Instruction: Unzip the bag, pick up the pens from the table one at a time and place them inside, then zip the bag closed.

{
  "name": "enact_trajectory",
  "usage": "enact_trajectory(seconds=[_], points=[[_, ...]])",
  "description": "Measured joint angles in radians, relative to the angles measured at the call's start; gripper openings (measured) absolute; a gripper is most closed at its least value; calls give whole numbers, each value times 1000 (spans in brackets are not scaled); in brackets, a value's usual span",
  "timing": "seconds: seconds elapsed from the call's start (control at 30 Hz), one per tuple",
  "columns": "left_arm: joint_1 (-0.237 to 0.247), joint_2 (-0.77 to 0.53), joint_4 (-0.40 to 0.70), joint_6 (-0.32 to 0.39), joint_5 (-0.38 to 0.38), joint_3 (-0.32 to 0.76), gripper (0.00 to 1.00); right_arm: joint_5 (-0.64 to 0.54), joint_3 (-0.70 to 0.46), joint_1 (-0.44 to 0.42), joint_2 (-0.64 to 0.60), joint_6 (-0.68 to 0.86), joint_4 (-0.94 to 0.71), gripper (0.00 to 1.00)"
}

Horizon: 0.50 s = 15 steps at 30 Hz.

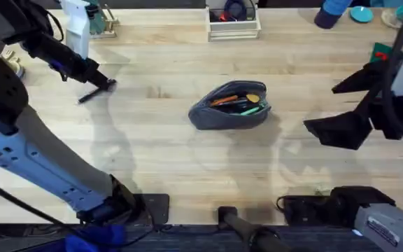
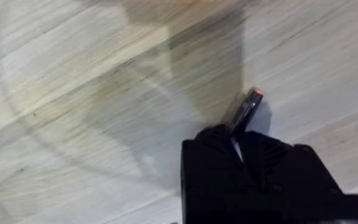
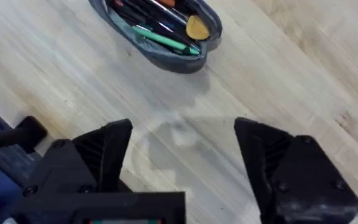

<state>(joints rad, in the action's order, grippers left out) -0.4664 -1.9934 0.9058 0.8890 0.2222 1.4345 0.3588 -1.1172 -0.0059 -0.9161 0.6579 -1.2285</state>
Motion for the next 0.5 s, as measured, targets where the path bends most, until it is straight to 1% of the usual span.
enact_trajectory(seconds=[0.3, 0.4, 0.5], points=[[4, 1, 3, -73, -8, 2, 42, 0, 0, 0, 0, 0, 0, 998], [17, 1, 20, -102, -32, 12, 42, 0, 0, 0, 0, 0, 0, 998], [35, 1, 54, -147, -55, 22, 42, 0, 0, 0, 0, 0, 0, 996]])
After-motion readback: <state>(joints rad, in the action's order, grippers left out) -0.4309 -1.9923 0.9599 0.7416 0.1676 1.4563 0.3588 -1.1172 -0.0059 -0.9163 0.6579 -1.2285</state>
